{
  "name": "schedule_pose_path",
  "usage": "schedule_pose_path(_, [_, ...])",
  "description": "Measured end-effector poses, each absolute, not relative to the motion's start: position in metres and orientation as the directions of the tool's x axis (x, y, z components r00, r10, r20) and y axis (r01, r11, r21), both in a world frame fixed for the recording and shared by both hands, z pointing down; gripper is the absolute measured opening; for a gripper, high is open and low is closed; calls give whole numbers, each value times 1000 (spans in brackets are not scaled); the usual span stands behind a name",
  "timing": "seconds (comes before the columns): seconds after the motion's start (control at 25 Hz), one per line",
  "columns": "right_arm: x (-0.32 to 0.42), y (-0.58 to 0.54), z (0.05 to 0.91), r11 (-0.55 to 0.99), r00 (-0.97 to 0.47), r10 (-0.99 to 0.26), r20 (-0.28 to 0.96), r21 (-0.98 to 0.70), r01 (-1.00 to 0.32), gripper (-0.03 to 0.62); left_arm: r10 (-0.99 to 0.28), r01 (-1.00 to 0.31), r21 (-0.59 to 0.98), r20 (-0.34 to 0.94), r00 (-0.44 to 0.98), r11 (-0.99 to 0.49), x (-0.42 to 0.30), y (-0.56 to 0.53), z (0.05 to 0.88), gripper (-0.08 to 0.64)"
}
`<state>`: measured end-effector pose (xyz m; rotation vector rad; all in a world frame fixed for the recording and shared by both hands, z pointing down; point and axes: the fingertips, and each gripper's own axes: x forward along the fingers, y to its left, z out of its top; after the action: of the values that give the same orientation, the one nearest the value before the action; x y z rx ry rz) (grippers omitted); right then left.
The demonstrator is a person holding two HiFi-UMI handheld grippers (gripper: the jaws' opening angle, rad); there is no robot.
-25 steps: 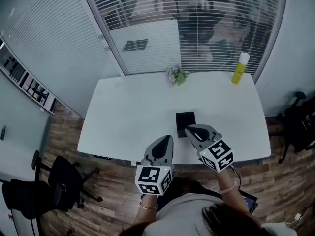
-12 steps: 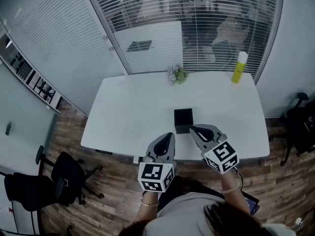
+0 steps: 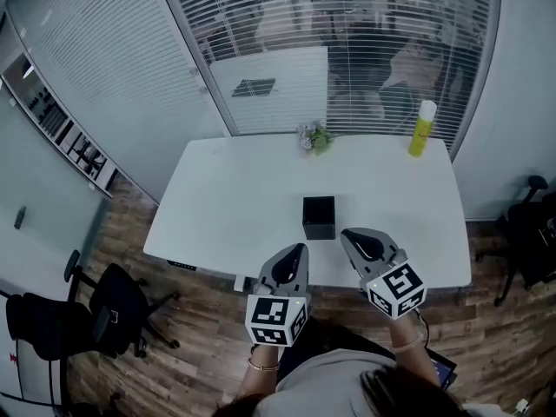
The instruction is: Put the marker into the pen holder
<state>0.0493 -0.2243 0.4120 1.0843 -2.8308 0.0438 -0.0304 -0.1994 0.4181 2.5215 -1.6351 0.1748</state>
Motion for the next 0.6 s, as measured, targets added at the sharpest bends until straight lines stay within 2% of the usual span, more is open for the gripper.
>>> schedule_pose_path(0.24, [54,-214,409,757,-757,-647,94,-41,-652,28,-899,-912,52,153,409,-406,-22,-189,414,20])
schedule_pose_path(0.6, [50,-207,403,683,-679,-728,97,5,-731,28,-879,-890,38,141,455,-454,-34,-181,406,20])
